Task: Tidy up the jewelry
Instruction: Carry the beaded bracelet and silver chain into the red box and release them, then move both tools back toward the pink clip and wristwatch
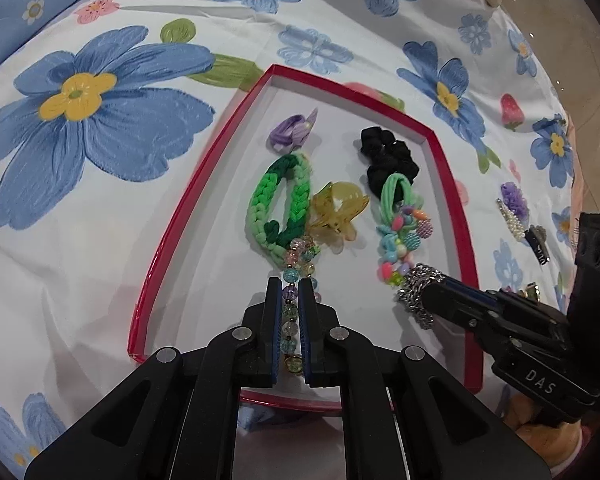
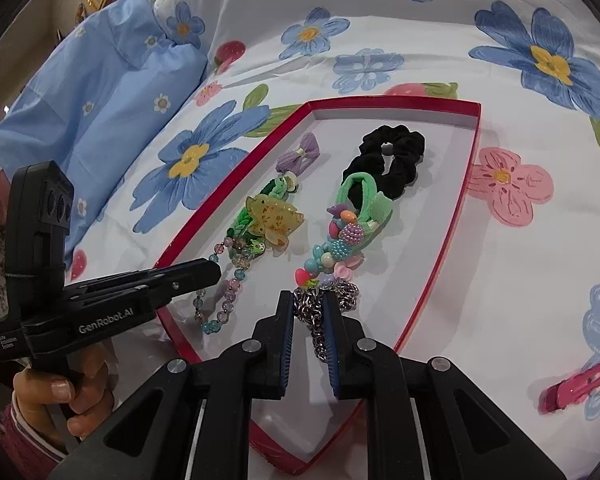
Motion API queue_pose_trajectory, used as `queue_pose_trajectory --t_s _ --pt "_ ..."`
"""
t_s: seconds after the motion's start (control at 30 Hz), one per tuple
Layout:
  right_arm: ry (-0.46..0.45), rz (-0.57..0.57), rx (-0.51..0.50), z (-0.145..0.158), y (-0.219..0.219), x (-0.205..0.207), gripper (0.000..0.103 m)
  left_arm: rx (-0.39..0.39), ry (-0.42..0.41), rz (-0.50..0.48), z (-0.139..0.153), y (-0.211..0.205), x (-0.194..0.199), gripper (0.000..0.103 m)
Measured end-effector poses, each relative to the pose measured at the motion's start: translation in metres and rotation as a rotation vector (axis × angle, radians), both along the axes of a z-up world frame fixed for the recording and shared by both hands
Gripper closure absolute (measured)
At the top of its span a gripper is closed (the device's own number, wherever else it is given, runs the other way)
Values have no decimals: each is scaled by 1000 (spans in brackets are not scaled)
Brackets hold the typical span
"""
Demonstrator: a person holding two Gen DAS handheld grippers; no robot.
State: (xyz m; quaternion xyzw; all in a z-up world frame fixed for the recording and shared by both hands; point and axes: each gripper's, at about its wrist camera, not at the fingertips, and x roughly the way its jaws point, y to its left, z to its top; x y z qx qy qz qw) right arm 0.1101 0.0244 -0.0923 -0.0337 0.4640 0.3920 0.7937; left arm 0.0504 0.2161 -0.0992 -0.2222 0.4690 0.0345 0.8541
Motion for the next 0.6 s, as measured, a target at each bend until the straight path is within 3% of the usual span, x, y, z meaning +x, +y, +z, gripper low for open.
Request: queue_pose_trajectory --t_s 0.3,0.6 --pt "-11 20 -43 -2 9 0 87 -5 9 13 -1 3 -1 96" --pt "-7 27 -50 -2 10 -1 87 12 7 17 2 2 -3 85"
